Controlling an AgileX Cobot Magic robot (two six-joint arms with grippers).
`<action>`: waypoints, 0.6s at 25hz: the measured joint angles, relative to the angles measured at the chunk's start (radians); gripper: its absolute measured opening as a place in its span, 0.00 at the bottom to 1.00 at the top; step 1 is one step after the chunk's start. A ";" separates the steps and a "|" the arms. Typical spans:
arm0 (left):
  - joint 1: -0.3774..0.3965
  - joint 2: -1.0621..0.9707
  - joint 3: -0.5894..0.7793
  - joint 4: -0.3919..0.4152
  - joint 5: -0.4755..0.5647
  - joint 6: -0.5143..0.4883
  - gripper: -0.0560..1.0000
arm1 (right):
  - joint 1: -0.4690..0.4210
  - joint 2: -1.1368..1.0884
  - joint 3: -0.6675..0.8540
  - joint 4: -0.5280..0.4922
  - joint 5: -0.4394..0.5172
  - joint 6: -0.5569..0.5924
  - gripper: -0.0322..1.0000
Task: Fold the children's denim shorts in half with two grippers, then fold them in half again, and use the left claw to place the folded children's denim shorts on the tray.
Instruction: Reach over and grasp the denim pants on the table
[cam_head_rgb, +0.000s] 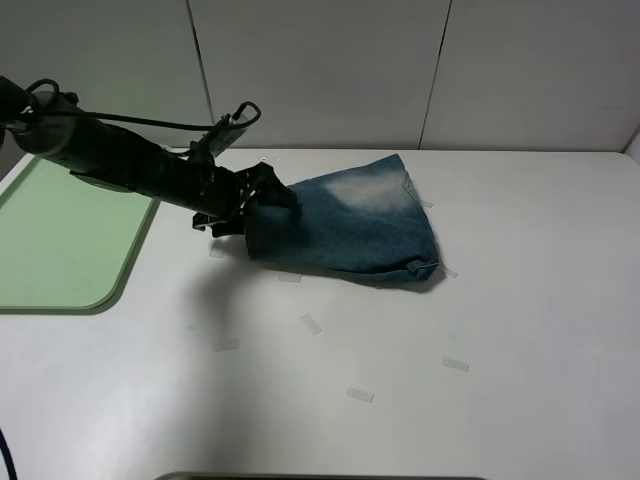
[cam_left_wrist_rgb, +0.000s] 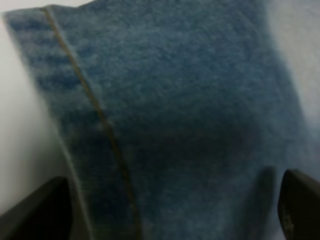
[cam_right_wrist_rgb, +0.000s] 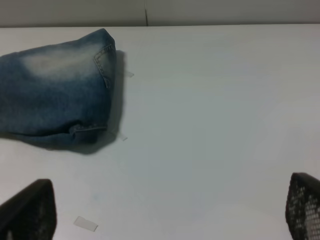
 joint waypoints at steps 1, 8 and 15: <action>-0.003 0.005 -0.004 -0.001 -0.005 0.000 0.83 | 0.000 0.000 0.000 0.000 0.000 0.000 0.70; -0.035 0.043 -0.063 -0.023 -0.012 0.003 0.83 | 0.000 0.000 0.000 0.000 0.000 0.000 0.70; -0.078 0.087 -0.126 -0.062 -0.016 0.011 0.82 | 0.000 0.000 0.000 0.000 0.000 0.000 0.70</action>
